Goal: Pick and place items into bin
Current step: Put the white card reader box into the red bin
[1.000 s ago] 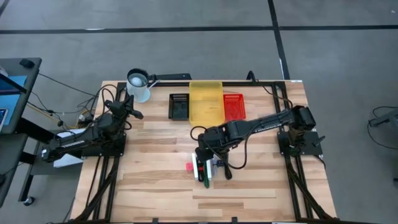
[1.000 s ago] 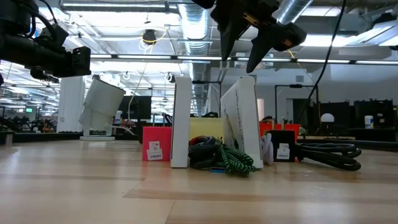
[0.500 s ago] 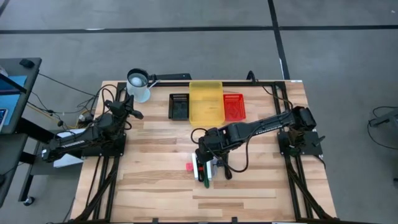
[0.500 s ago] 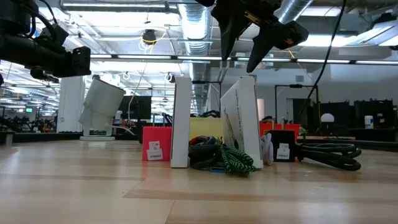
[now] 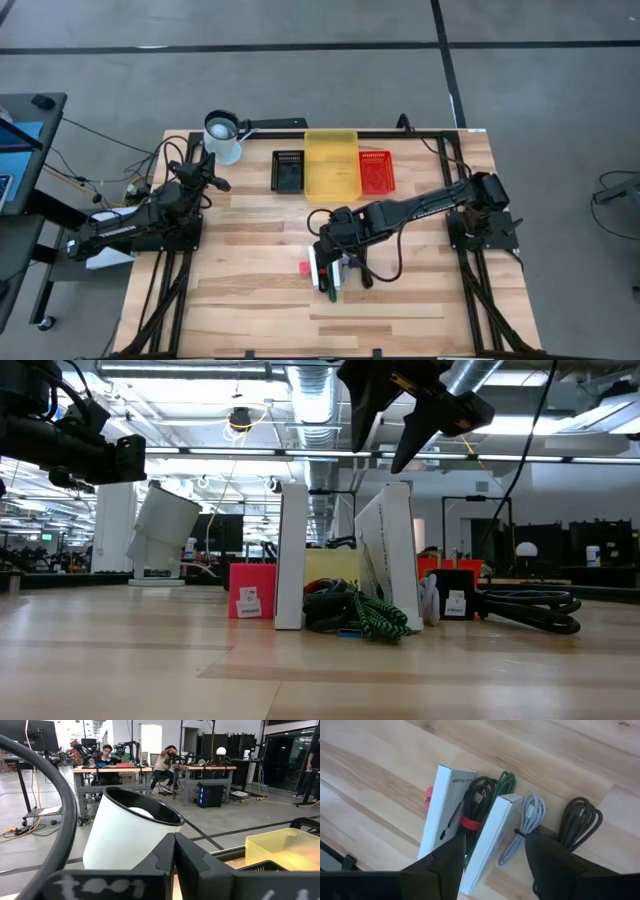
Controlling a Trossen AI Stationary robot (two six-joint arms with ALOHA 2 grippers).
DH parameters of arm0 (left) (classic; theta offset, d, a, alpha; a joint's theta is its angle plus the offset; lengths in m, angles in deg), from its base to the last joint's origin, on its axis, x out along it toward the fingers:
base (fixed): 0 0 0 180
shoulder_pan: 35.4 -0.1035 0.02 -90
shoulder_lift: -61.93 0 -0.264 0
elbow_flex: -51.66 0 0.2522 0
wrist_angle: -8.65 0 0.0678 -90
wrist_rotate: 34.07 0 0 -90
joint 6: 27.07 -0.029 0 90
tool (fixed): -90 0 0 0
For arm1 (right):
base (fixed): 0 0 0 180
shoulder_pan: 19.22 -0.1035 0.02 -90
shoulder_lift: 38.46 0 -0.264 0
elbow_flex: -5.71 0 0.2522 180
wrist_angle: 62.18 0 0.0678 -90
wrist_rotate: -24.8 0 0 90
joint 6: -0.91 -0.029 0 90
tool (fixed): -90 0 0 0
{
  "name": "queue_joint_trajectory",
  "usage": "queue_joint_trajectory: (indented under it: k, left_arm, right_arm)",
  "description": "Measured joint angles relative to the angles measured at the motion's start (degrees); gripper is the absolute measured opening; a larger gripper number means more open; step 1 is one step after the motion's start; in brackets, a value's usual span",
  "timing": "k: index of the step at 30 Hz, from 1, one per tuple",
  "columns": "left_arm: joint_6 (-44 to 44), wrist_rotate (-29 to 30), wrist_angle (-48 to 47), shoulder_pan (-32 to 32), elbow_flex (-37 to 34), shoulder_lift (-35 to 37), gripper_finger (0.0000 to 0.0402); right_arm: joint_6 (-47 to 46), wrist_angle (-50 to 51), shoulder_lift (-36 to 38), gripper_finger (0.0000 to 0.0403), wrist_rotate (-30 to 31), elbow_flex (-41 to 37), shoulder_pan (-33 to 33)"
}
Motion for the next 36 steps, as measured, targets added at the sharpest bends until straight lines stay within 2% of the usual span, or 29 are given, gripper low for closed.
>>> queue_joint_trajectory:
  k: [36]
  left_arm:
    - [0.00, 0.00, 0.00, 0.02, 0.00, 0.02, 0.0000]
  right_arm:
    - [0.57, -1.35, 0.06, 0.0201, 2.27, -1.29, -1.13]
